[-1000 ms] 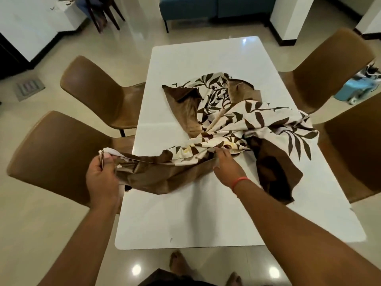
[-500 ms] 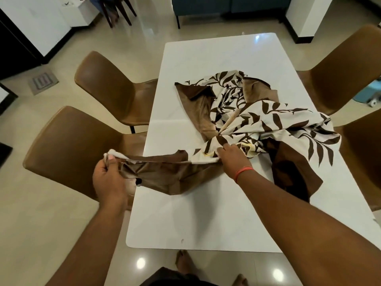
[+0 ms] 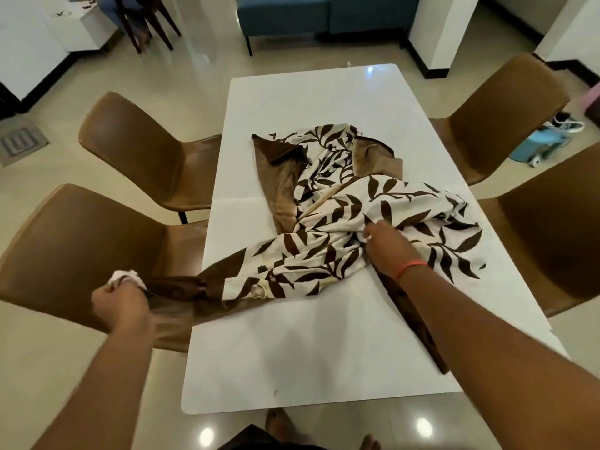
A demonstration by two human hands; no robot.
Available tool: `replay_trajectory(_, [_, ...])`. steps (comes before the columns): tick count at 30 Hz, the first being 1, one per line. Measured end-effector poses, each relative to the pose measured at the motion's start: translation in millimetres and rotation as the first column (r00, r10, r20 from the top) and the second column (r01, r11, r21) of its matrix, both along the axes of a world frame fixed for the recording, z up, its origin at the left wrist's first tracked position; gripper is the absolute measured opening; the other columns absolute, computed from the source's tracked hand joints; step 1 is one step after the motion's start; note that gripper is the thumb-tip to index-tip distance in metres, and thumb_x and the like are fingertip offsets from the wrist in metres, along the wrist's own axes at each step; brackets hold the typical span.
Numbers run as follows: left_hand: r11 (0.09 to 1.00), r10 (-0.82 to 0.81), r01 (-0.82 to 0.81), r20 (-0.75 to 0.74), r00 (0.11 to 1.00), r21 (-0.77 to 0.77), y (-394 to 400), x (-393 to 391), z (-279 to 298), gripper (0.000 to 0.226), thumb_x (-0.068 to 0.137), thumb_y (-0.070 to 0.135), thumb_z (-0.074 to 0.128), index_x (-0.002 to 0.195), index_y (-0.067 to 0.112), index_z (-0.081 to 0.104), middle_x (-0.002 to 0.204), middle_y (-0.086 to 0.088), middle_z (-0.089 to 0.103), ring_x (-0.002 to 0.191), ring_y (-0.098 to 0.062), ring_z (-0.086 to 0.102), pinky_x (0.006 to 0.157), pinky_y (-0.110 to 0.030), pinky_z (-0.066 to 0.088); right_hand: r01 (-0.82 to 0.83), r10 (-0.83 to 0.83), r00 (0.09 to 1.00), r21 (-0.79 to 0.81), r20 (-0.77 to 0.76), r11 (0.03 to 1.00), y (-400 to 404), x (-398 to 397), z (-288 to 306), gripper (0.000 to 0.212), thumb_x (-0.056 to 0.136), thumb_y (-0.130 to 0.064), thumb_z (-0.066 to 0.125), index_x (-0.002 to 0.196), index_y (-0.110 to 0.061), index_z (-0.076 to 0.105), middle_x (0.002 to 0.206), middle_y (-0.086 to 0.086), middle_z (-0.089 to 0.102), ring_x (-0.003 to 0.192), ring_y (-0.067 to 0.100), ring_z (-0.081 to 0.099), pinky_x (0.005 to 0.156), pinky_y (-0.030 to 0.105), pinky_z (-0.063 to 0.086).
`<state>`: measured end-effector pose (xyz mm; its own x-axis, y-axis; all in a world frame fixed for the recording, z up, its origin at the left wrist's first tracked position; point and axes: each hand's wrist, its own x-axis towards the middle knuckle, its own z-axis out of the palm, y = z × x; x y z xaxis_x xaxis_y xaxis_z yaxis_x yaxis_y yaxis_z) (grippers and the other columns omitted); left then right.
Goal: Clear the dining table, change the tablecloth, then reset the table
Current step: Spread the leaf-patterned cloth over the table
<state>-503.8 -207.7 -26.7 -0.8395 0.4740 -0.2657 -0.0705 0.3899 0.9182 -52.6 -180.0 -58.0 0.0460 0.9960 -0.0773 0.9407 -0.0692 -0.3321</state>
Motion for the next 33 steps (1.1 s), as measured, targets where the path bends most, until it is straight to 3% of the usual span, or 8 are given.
replay_trajectory(2, [0.965,-0.212,0.14,-0.343,0.915,-0.223,-6.3,32.9,-7.6,0.046,0.09,0.013,0.063,0.133,0.002,0.051,0.141,-0.02,0.045,0.122,-0.032,0.05,0.1,-0.043,0.045,-0.073,0.061,0.994,-0.125,-0.096,0.989,-15.2,-17.4,-18.4,0.031,0.091,-0.01,0.05,0.121,-0.013,0.06,0.125,0.011,0.055,0.115,0.032,0.058,0.098,0.041,0.047])
replay_trajectory(5, [0.713,-0.66,0.605,-0.632,0.406,-0.355,-18.7,89.4,-24.6,0.046,0.085,0.009,0.07,0.128,0.006,0.054,0.132,-0.018,0.05,0.121,-0.034,0.046,0.103,-0.048,0.041,-0.139,0.097,0.98,-0.255,-0.172,0.957,-35.5,-37.8,-42.7,0.046,0.093,-0.012,0.054,0.139,-0.014,0.049,0.144,0.008,0.046,0.129,0.028,0.05,0.109,0.036,0.039])
replay_trajectory(9, [0.204,-0.921,0.812,-0.387,-0.03,-0.548,-15.2,152.1,-58.5,0.048,0.086,0.015,0.069,0.131,0.014,0.054,0.135,-0.006,0.052,0.125,-0.026,0.048,0.107,-0.038,0.04,-0.288,0.26,0.958,-0.359,-0.124,0.888,-48.2,-59.0,-64.7,0.058,0.093,-0.013,0.056,0.149,-0.015,0.038,0.164,0.006,0.014,0.137,0.03,0.044,0.111,0.035,0.038])
replay_trajectory(14, [-0.083,-0.911,0.65,-0.208,-0.357,-0.755,-12.9,191.4,-93.4,0.064,0.089,0.028,0.068,0.145,0.014,0.039,0.148,-0.007,0.043,0.135,-0.029,0.04,0.111,-0.039,0.037,-0.249,0.275,0.961,-0.422,0.002,0.872,-56.6,-71.0,-75.7,0.056,0.089,-0.007,0.054,0.144,-0.009,0.041,0.158,0.011,0.027,0.13,0.03,0.047,0.107,0.035,0.043])
replay_trajectory(19, [0.007,-0.881,0.483,-0.234,-0.412,-0.875,-14.6,206.3,-101.6,0.069,0.091,0.041,0.065,0.149,0.02,0.033,0.148,-0.004,0.043,0.135,-0.029,0.039,0.112,-0.046,0.034,-0.25,0.239,0.968,-0.279,-0.073,0.927,-70.9,-82.7,-77.5,0.046,0.092,-0.004,0.052,0.138,-0.005,0.049,0.141,0.012,0.047,0.125,0.026,0.048,0.108,0.03,0.038])
replay_trajectory(23, [0.065,-0.831,0.455,-0.301,-0.468,-0.888,-10.3,212.9,-96.3,0.029,0.097,0.026,0.053,0.125,0.022,0.058,0.129,-0.003,0.056,0.123,-0.028,0.049,0.102,-0.045,0.04,-0.144,0.12,0.982,-0.173,-0.145,0.974,-82.3,-84.7,-71.1,0.04,0.095,-0.01,0.052,0.135,-0.01,0.055,0.136,0.009,0.051,0.125,0.024,0.048,0.105,0.026,0.035])
replay_trajectory(28, [0.033,-0.858,0.54,-0.301,-0.417,-0.841,-6.8,208.0,-96.8,0.033,0.09,0.008,0.053,0.123,0.014,0.057,0.127,-0.006,0.053,0.119,-0.028,0.049,0.097,-0.04,0.045,0.057,-0.087,0.986,-0.203,-0.139,0.978,-99.4,-78.0,-70.9,0.041,0.095,-0.015,0.053,0.137,-0.016,0.053,0.136,0.005,0.045,0.115,0.026,0.056,0.098,0.033,0.048])
replay_trajectory(33, [-0.065,-0.882,0.513,-0.191,-0.43,-0.856,-4.5,197.8,-107.7,0.047,0.092,0.023,0.061,0.137,0.021,0.046,0.132,-0.003,0.057,0.121,-0.027,0.055,0.099,-0.041,0.049,0.145,-0.203,0.968,-0.327,-0.15,0.934,-101.2,-57.9,-76.6,0.048,0.094,-0.016,0.053,0.141,-0.012,0.046,0.146,0.009,0.038,0.122,0.028,0.054,0.103,0.035,0.044])
